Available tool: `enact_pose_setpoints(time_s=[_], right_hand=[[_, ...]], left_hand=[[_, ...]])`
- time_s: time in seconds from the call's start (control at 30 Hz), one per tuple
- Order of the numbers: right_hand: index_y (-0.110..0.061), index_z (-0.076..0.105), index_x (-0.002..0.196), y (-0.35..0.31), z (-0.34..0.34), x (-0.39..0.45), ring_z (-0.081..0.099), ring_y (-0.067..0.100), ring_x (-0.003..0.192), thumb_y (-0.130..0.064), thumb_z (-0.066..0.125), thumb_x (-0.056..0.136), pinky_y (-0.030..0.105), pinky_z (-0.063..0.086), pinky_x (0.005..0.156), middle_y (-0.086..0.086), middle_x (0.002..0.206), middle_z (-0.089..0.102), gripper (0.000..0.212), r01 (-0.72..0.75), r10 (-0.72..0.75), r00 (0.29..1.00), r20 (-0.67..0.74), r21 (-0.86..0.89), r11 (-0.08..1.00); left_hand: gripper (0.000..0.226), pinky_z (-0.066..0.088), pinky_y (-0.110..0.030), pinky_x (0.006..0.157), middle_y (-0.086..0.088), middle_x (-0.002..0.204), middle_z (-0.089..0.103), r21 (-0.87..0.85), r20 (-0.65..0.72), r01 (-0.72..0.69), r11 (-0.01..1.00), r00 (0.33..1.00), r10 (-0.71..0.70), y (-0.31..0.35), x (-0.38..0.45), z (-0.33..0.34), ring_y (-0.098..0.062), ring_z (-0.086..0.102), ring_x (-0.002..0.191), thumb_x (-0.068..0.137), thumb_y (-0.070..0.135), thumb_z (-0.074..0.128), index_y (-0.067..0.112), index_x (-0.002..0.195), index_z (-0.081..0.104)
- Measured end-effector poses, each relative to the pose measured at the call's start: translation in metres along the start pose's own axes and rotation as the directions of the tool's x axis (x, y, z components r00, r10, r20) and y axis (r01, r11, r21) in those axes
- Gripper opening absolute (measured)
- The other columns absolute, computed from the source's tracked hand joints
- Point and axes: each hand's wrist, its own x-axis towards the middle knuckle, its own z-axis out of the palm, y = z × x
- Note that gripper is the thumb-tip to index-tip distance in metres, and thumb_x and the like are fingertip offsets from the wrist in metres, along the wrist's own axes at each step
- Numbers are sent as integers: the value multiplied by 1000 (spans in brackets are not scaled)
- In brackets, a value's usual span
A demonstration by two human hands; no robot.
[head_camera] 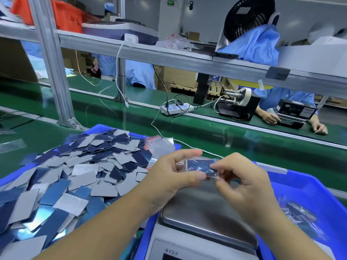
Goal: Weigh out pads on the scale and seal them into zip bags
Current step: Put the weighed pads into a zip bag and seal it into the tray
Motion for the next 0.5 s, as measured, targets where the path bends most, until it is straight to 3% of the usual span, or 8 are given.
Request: enact_pose_setpoints(time_s=[0.07, 0.13, 0.23, 0.33, 0.4, 0.5], right_hand=[[-20, 71, 92, 1, 1, -1, 58, 13, 70, 1, 62, 71, 26, 48, 61, -9, 79, 60, 31, -48, 45, 997, 63, 45, 998], [-30, 68, 95, -1, 2, -1, 57, 13, 70, 0, 58, 72, 26, 48, 60, -9, 81, 61, 40, -236, 205, 968, 148, 241, 941], [-27, 67, 95, 0, 3, 0, 57, 19, 64, -5, 53, 72, 31, 49, 54, -4, 78, 63, 34, -526, 445, 849, 285, 544, 654], [-13, 64, 95, 3, 4, 1, 57, 27, 56, -10, 67, 85, 32, 50, 50, 9, 66, 60, 11, -640, 545, 757, 361, 577, 507], [-9, 61, 94, 5, 6, -1, 58, 29, 55, -3, 67, 90, 31, 50, 49, 11, 63, 60, 9, -672, 585, 723, 367, 567, 476], [-13, 66, 84, 3, 6, 1, 60, 28, 55, -1, 71, 83, 29, 50, 48, 13, 66, 62, 14, -678, 601, 711, 366, 582, 448]], left_hand=[[42, 57, -26, 73, -4, 83, 76, 47, -56, -4, 999, 998, 6, -2, 1, -1, -20, 72, 79, 71, 10, 80, 27, 109, 75], [40, 56, -25, 69, -14, 91, 77, 41, -85, -18, 999, 996, 21, -3, 2, -2, -26, 73, 83, 70, 9, 80, 25, 106, 76], [40, 56, -26, 68, -15, 98, 76, 96, -88, -40, 995, 995, 48, -5, 3, -3, -22, 70, 81, 68, 8, 80, 21, 105, 76], [41, 56, -31, 76, -9, 100, 77, 184, -48, -37, 982, 998, 46, -7, 3, -3, -17, 70, 86, 70, 9, 81, 25, 107, 74], [42, 58, -32, 81, -8, 101, 77, 227, -29, -42, 973, 998, 49, -8, 3, -3, -16, 70, 89, 71, 9, 81, 25, 109, 73], [45, 58, -32, 86, -3, 104, 76, 296, -25, -64, 953, 997, 75, -10, 4, -3, -15, 71, 88, 70, 11, 81, 32, 108, 72]])
